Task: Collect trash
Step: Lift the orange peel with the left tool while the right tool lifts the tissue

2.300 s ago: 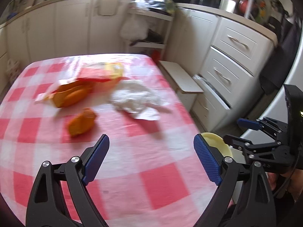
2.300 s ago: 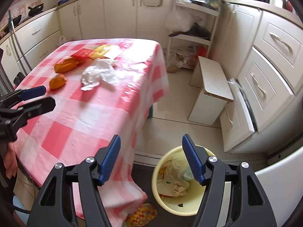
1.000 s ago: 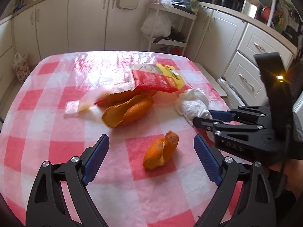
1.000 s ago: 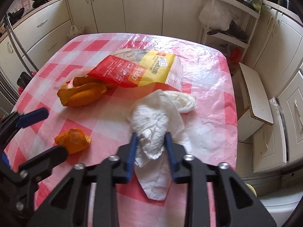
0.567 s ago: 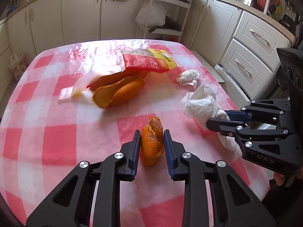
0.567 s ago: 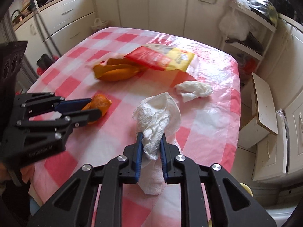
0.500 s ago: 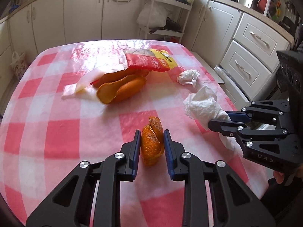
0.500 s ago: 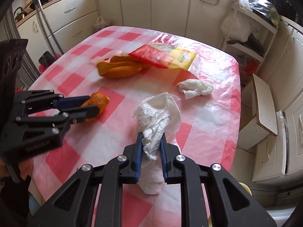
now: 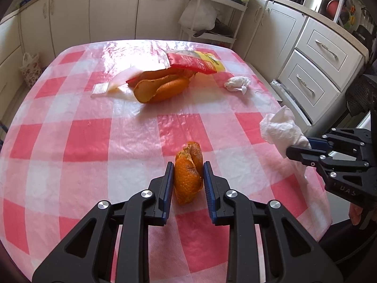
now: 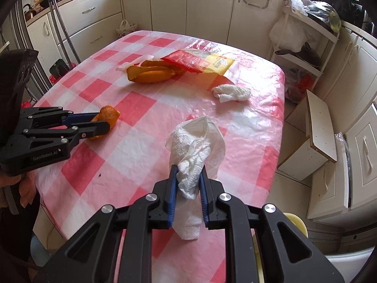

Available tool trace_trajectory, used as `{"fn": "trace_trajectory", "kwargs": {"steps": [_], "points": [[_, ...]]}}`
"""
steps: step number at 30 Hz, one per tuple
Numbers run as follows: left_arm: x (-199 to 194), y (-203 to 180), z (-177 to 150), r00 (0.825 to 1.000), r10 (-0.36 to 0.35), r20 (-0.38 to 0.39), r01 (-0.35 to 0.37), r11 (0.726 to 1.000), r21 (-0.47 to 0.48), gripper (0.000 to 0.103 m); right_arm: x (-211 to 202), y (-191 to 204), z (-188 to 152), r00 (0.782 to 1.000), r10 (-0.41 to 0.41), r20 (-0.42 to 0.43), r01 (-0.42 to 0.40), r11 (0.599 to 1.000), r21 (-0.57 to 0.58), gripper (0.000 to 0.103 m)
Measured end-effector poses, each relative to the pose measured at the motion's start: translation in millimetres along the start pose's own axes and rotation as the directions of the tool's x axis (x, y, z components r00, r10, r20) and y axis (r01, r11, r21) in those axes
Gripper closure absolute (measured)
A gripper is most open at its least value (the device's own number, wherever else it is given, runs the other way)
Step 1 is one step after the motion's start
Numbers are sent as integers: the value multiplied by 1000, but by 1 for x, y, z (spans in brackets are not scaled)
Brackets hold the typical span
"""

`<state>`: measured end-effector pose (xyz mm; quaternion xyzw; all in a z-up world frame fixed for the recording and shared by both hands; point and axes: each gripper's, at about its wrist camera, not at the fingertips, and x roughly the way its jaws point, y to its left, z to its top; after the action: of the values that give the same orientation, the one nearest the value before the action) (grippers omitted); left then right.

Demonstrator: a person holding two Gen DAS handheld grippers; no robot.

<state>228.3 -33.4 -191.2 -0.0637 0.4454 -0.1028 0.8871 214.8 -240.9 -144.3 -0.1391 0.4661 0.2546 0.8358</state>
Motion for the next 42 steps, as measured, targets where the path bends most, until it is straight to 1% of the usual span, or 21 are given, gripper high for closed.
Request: {"fn": "trace_trajectory", "kwargs": {"steps": [7,16,30,42], "points": [[-9,-8,-8,1000,-9,16,9,1000,5,80,-10,0,-12,1000,-16,6,16,1000,-2,84],[-25,-30,-3,998,-33,58,31,999,35,80,-22,-8,-18,999,-26,30,25,1000,15,84],[-28,-58,-3,997,-46,64,40,995,86,80,-31,-19,-29,998,-46,44,44,998,41,83],[-26,-92,-4,996,-65,64,54,986,157,80,-38,-46,-47,996,-76,52,70,991,118,81]]}}
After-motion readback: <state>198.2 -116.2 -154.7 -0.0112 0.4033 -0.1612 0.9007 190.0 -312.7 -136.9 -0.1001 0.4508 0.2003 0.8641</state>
